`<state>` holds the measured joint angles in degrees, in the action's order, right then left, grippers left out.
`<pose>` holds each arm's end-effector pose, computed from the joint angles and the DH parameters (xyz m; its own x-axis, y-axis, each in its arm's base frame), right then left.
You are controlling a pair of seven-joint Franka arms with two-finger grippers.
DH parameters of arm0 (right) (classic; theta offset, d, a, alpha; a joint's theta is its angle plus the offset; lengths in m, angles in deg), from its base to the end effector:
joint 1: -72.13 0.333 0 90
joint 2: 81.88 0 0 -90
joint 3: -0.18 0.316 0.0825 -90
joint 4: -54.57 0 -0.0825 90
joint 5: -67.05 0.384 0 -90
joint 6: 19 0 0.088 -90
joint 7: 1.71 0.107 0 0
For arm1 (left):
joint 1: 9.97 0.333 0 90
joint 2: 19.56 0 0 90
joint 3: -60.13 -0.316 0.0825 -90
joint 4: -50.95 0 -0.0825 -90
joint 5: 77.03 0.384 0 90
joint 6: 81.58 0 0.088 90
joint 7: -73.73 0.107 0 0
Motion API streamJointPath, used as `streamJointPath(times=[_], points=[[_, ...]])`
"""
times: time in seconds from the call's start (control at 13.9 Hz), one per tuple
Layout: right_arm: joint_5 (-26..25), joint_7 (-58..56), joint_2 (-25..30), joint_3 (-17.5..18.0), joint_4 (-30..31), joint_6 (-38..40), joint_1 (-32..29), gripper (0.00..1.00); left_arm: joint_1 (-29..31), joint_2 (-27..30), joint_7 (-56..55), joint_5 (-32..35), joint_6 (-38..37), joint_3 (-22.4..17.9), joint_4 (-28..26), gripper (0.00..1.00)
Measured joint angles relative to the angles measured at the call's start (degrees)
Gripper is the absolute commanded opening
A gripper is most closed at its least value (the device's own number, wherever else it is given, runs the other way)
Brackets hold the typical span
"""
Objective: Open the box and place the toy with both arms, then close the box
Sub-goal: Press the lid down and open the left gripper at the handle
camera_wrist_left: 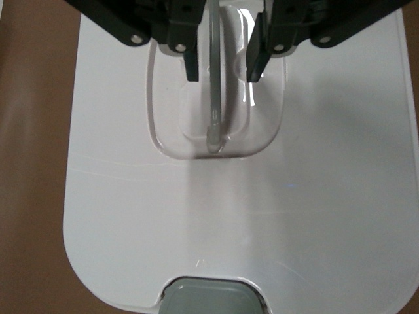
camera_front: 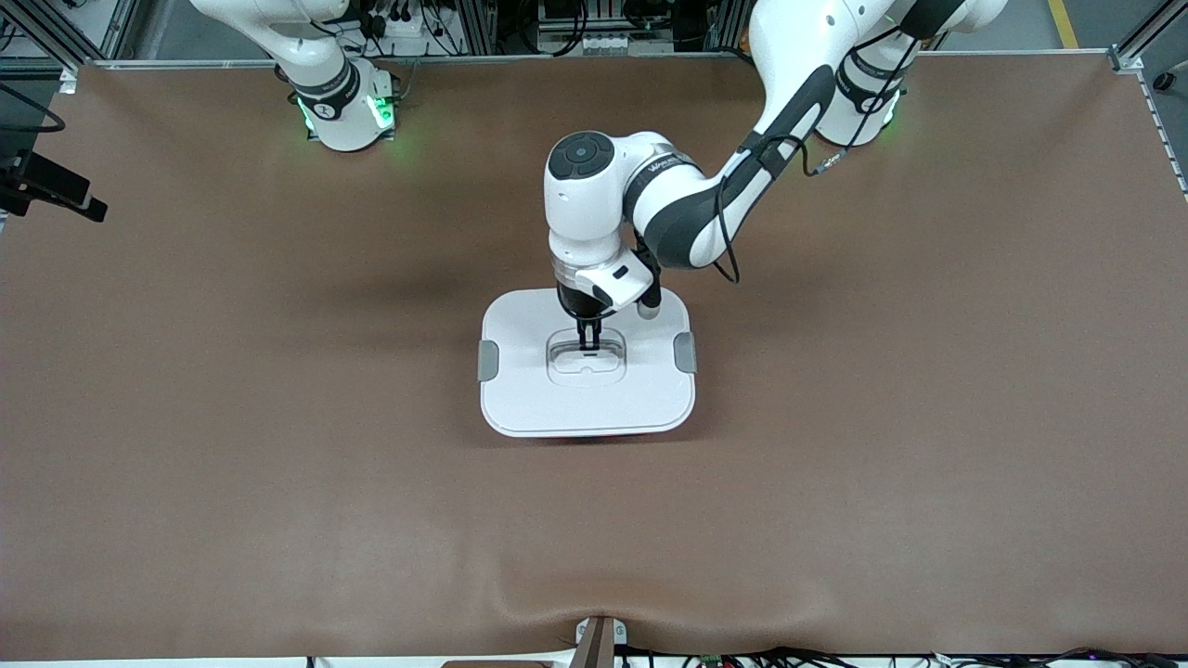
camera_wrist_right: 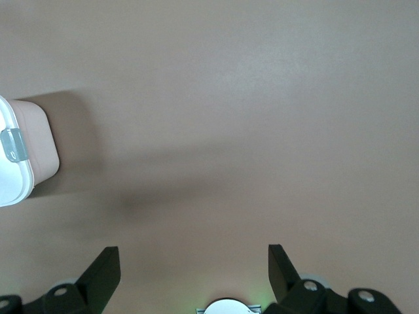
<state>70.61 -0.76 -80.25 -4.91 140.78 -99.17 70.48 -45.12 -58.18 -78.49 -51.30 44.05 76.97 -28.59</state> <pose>0.5246 -0.0553 0.6564 0.9894 -0.1227 -0.0777 -0.1277 -0.9898 -0.0631 0.5050 -0.5438 0.3412 -0.0176 0.9995 -0.0256 0.9654 0.0237 0.2596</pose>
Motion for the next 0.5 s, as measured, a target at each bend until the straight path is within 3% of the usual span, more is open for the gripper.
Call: streamJointPath(times=[0.5], points=[[0.0,0.0,0.0,0.0,0.0,0.0,0.0,1.0,0.1,1.4,0.8,0.1,-1.6,0.0,0.9,1.0]])
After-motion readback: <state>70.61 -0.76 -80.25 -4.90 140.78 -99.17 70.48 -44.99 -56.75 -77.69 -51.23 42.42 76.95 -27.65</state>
